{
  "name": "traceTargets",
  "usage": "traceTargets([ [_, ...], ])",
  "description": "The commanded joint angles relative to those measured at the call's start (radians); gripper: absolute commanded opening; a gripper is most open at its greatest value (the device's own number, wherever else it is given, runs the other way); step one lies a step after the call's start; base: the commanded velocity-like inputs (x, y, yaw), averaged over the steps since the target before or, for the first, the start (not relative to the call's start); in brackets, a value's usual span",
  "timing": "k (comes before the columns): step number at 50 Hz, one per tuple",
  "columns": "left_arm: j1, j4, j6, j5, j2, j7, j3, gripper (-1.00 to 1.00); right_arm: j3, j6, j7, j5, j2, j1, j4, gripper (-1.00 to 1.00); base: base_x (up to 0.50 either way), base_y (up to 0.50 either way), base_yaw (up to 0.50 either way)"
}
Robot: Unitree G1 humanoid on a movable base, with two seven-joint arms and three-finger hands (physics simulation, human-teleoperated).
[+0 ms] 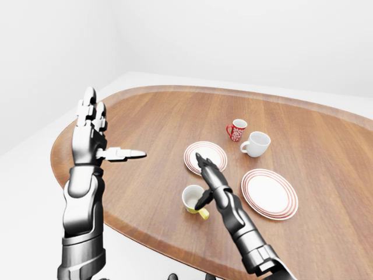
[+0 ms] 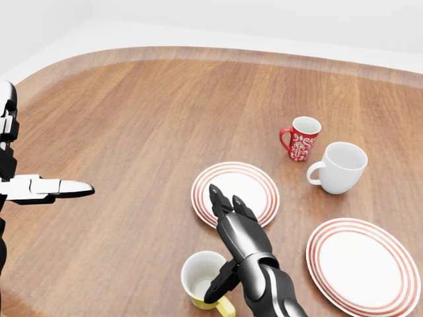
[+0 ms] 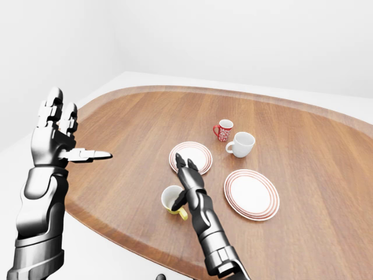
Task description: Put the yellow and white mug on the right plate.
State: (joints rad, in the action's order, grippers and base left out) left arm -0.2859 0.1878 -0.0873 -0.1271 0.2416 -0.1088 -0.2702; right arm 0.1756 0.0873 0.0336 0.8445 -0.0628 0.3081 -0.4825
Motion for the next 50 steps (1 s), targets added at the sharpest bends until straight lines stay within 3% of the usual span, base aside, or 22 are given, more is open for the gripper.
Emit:
traceTargets([
  [1, -0.004, -0.004, 0.000, -0.004, 0.004, 0.003, -0.001, 1.00, 0.006, 0.000, -0.003, 0.005, -0.006, -0.001, -0.005, 1.00, 0.00, 0.00, 0.00],
  [27, 0.001, -0.001, 0.000, 0.002, 0.001, 0.000, 0.003, 1.00, 0.017, 0.000, -0.027, 0.004, -0.012, -0.039, -0.026, 1.00, 0.00, 0.00, 0.00],
  [50, 0.003, 0.001, 0.000, 0.004, -0.001, -0.001, 0.003, 1.00, -0.001, 0.000, -0.083, -0.015, -0.008, 0.024, -0.179, 1.00, 0.00, 0.00, 0.00],
])
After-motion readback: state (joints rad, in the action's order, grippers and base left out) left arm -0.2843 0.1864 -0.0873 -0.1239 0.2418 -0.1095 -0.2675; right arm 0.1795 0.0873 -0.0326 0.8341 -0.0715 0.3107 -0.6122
